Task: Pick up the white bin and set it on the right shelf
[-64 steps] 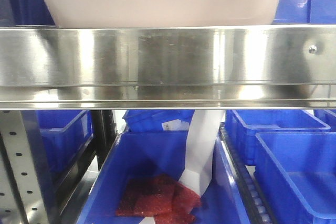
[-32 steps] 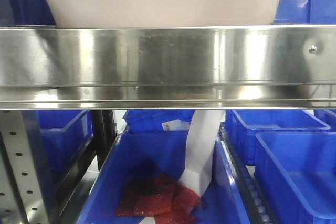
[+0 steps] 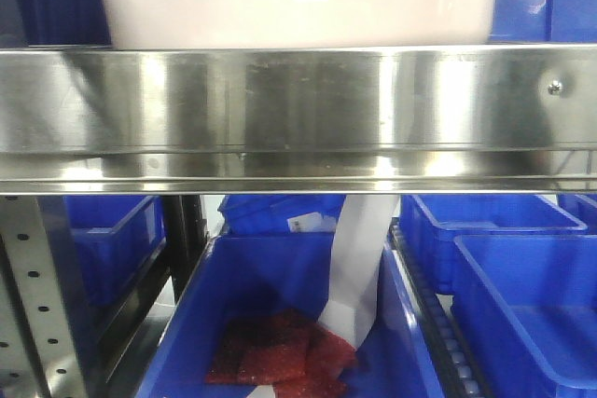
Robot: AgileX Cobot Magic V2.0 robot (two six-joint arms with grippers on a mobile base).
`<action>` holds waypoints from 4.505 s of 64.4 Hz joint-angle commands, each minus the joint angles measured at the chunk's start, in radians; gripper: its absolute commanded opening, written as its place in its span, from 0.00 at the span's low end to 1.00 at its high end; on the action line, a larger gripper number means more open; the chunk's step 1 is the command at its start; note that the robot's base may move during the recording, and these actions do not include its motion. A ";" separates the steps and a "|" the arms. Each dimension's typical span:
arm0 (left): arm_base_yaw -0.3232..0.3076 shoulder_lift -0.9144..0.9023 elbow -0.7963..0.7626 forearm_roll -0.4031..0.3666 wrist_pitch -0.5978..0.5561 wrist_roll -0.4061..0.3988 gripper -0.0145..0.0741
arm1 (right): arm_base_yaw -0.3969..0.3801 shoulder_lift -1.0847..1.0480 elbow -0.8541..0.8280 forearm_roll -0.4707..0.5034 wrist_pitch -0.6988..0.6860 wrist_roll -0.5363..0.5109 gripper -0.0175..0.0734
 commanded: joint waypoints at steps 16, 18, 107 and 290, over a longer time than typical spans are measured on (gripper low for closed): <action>0.003 -0.039 -0.033 -0.076 0.031 0.000 0.73 | -0.025 -0.034 -0.031 0.066 0.023 -0.009 0.87; 0.003 -0.039 -0.033 -0.076 0.031 0.000 0.73 | -0.025 -0.034 -0.031 0.066 0.023 -0.009 0.87; 0.017 -0.613 0.149 0.370 -0.743 -0.021 0.03 | 0.081 -0.346 0.053 -0.403 -0.526 -0.016 0.23; -0.086 -1.012 0.673 0.227 -1.028 0.271 0.03 | 0.270 -0.969 0.725 -0.413 -1.106 -0.149 0.23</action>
